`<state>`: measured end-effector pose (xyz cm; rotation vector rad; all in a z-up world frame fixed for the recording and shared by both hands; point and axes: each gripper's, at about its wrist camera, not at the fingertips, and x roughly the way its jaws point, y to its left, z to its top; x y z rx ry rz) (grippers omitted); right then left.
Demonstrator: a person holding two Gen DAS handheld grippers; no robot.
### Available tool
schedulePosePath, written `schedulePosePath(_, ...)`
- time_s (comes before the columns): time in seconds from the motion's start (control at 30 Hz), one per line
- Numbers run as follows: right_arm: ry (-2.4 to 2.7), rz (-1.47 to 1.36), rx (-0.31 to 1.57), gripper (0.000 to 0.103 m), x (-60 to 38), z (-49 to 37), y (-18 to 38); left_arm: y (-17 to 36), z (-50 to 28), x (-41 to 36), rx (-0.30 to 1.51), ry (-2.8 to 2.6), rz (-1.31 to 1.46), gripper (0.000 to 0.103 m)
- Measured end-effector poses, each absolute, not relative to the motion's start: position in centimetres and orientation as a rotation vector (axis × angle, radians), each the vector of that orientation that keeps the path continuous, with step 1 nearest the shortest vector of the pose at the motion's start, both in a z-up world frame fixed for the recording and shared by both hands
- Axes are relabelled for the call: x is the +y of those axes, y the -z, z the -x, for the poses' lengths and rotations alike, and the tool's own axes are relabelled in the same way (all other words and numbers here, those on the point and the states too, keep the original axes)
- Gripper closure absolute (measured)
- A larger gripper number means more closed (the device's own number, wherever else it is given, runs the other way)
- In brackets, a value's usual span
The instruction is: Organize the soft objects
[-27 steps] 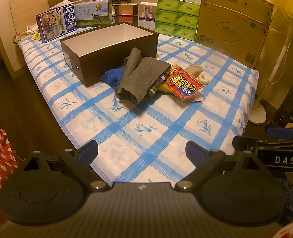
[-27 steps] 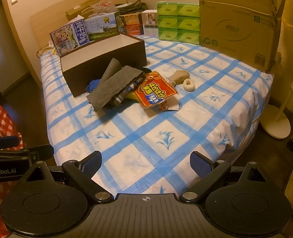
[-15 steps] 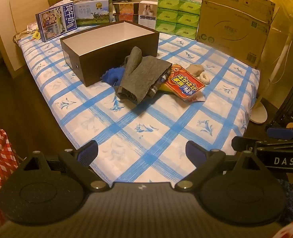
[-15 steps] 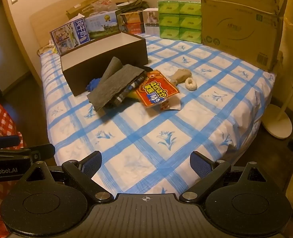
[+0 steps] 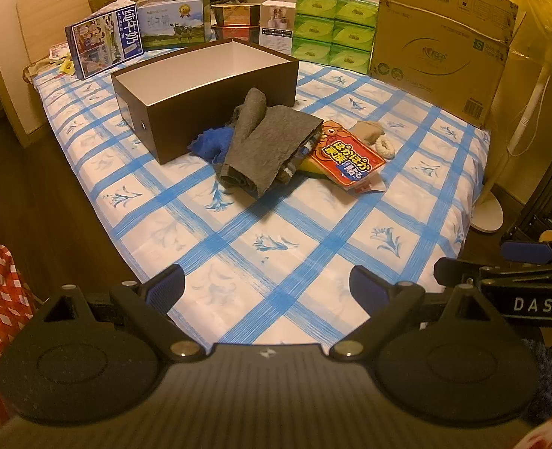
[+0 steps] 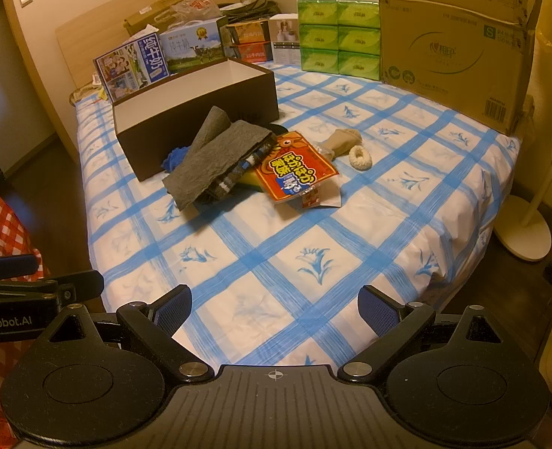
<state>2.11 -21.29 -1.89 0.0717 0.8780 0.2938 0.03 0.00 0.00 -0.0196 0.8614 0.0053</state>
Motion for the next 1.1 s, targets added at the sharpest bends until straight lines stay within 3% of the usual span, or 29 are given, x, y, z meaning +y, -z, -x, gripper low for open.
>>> schedulePosePath(1.1,-0.292,-0.076,0.882,0.008,-21.42,-2.35,2.12,0.43,-0.53,-0.18,0.862,-0.006,0.016,0.009)
